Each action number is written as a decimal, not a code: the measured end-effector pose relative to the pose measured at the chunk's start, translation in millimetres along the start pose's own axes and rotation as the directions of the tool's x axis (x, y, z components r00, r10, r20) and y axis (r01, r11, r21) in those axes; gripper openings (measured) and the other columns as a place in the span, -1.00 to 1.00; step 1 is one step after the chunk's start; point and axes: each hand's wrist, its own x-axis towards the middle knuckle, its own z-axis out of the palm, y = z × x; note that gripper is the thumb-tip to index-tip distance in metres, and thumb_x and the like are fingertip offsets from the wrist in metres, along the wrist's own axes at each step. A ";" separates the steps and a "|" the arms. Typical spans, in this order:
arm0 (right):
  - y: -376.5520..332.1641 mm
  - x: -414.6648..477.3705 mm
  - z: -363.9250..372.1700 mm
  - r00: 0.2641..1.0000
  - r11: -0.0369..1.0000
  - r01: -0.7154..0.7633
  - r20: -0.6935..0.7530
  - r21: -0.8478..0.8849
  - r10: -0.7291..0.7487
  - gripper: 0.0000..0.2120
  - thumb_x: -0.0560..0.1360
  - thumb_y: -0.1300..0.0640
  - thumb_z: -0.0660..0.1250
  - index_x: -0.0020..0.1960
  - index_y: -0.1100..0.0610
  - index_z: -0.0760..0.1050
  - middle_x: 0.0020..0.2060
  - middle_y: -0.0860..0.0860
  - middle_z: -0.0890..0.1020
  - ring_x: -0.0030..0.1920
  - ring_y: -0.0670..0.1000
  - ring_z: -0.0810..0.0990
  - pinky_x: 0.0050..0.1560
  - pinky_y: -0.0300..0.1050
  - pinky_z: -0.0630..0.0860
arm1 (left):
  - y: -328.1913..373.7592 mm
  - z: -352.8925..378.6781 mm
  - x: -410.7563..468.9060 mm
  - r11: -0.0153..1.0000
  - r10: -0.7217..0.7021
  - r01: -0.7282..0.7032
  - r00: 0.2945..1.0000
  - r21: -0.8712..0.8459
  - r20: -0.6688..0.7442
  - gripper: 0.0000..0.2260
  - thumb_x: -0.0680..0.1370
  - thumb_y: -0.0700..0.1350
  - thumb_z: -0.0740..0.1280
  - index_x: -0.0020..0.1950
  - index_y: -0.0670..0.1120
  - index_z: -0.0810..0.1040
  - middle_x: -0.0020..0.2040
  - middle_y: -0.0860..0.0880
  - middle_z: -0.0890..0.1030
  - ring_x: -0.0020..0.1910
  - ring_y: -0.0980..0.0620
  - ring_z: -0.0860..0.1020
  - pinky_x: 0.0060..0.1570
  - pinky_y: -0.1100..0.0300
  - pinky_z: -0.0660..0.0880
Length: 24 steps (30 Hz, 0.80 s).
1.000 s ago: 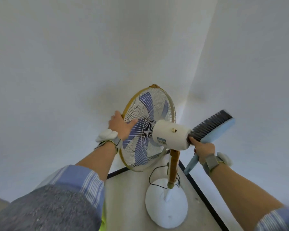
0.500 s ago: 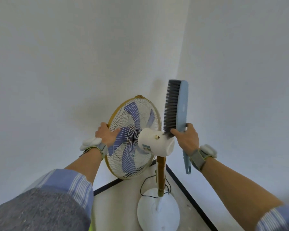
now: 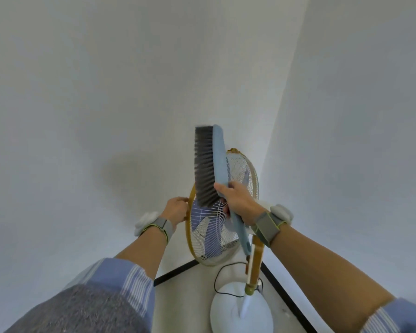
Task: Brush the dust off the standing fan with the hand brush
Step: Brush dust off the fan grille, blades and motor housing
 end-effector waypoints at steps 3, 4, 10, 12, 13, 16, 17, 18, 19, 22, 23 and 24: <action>28.3 -2.0 -8.3 0.992 0.943 -0.075 -0.125 -0.325 0.036 -0.46 0.51 -0.13 0.38 0.31 0.20 0.38 -0.13 0.12 0.60 -0.33 0.06 0.58 -0.33 -0.01 0.55 | -5.0 -3.3 4.5 1.000 -0.016 0.017 0.997 -0.014 0.069 -0.65 0.54 -0.37 0.19 0.30 -0.18 0.48 0.10 -0.19 0.62 0.09 -0.14 0.58 0.14 -0.05 0.56; 35.3 -3.4 -14.2 0.978 0.887 -0.096 -0.210 -0.451 -0.001 -0.41 0.48 -0.18 0.38 0.35 0.14 0.36 0.00 0.13 0.62 -0.16 0.13 0.63 -0.15 0.06 0.59 | -4.2 -2.8 5.5 1.000 -0.013 0.014 0.996 -0.010 0.084 -0.64 0.53 -0.36 0.21 0.31 -0.16 0.48 0.13 -0.20 0.62 0.12 -0.15 0.58 0.15 -0.06 0.56; 27.4 -9.3 -28.9 0.849 0.738 -0.165 -0.475 -0.654 -0.231 -0.48 0.53 -0.22 0.27 0.34 0.07 0.32 0.03 0.13 0.64 -0.02 0.21 0.61 -0.01 0.06 0.52 | 3.2 0.6 9.4 1.000 -0.005 0.009 0.986 -0.026 0.167 -0.59 0.50 -0.35 0.28 0.35 -0.15 0.47 0.13 -0.18 0.64 0.10 -0.14 0.61 0.03 0.03 0.59; 26.5 -10.9 -31.9 0.859 0.665 -0.183 -0.447 -0.724 -0.251 -0.49 0.53 -0.24 0.26 0.33 0.05 0.33 0.00 0.10 0.64 -0.05 0.18 0.62 -0.05 0.02 0.52 | 5.2 -0.1 10.8 0.999 -0.008 0.016 0.984 -0.042 0.179 -0.59 0.51 -0.36 0.26 0.36 -0.17 0.48 0.11 -0.17 0.64 0.09 -0.15 0.61 0.04 0.01 0.60; 29.6 -12.5 -31.8 0.886 0.600 -0.184 -0.396 -0.778 -0.243 -0.49 0.52 -0.25 0.26 0.32 0.04 0.34 -0.01 0.09 0.64 -0.07 0.16 0.62 -0.09 -0.01 0.52 | 5.7 -0.6 11.2 0.998 -0.011 0.021 0.983 -0.053 0.184 -0.60 0.52 -0.38 0.23 0.35 -0.18 0.49 0.09 -0.17 0.64 0.05 -0.14 0.61 0.01 0.02 0.60; 46.1 -21.4 -23.9 0.937 0.470 -0.119 -0.256 -0.875 -0.239 -0.48 0.46 -0.32 0.25 0.31 -0.06 0.37 -0.04 -0.01 0.64 -0.12 0.05 0.60 -0.12 -0.06 0.56 | 6.0 -2.6 9.7 0.996 -0.028 0.043 0.983 -0.078 0.180 -0.56 0.51 -0.44 0.13 0.35 -0.18 0.46 -0.04 -0.16 0.58 -0.15 -0.07 0.56 -0.12 0.05 0.59; 48.6 -24.8 -19.8 0.941 0.473 -0.093 -0.232 -0.876 -0.246 -0.47 0.45 -0.33 0.26 0.31 -0.07 0.38 -0.04 -0.02 0.64 -0.11 0.03 0.60 -0.10 -0.05 0.57 | 5.4 -3.8 9.5 0.996 -0.031 0.045 0.984 -0.078 0.174 -0.54 0.51 -0.45 0.10 0.36 -0.18 0.45 -0.09 -0.16 0.55 -0.21 -0.03 0.53 -0.17 0.07 0.59; 48.5 -26.8 -15.8 0.942 0.494 -0.068 -0.219 -0.867 -0.254 -0.46 0.44 -0.34 0.27 0.31 -0.08 0.39 -0.02 -0.02 0.63 -0.08 0.04 0.59 -0.08 -0.03 0.57 | 4.7 -5.1 9.4 0.996 -0.034 0.047 0.985 -0.078 0.167 -0.53 0.50 -0.46 0.08 0.36 -0.19 0.45 -0.13 -0.14 0.53 -0.26 -0.01 0.51 -0.21 0.08 0.58; 47.1 -27.0 -11.5 0.941 0.541 -0.058 -0.227 -0.839 -0.251 -0.44 0.43 -0.34 0.29 0.32 -0.07 0.40 0.01 -0.02 0.63 -0.04 0.05 0.59 -0.04 -0.01 0.56 | 3.3 -6.2 8.6 0.996 -0.035 0.048 0.986 -0.077 0.165 -0.52 0.50 -0.47 0.07 0.36 -0.20 0.45 -0.15 -0.13 0.52 -0.28 0.01 0.51 -0.23 0.08 0.57; 31.7 -23.4 -1.5 0.944 0.817 -0.020 -0.280 -0.576 -0.175 -0.39 0.42 -0.30 0.36 0.35 0.00 0.45 0.01 0.00 0.62 -0.05 0.08 0.61 -0.06 0.06 0.58 | 1.7 -8.1 5.4 0.996 -0.028 0.041 0.986 -0.077 0.166 -0.54 0.51 -0.47 0.07 0.35 -0.21 0.46 -0.10 -0.11 0.57 -0.13 -0.05 0.56 -0.07 0.00 0.60; 26.8 -20.4 -1.7 0.958 0.905 0.004 -0.258 -0.426 -0.126 -0.44 0.43 -0.26 0.39 0.31 0.04 0.49 -0.12 0.01 0.61 -0.20 0.06 0.60 -0.22 0.02 0.57 | 1.5 -8.7 3.9 0.997 -0.027 0.039 0.986 -0.068 0.163 -0.55 0.52 -0.46 0.07 0.35 -0.21 0.46 -0.05 -0.12 0.57 -0.05 -0.08 0.57 -0.02 -0.02 0.60; 23.8 -17.4 -4.5 0.974 0.959 -0.001 -0.216 -0.285 -0.063 -0.51 0.45 -0.21 0.40 0.22 0.09 0.52 -0.28 0.01 0.56 -0.37 0.03 0.53 -0.38 -0.06 0.49 | 1.4 -9.4 2.6 0.998 -0.029 0.038 0.987 -0.055 0.156 -0.57 0.53 -0.45 0.09 0.34 -0.20 0.47 -0.02 -0.13 0.58 0.00 -0.09 0.57 -0.02 -0.02 0.60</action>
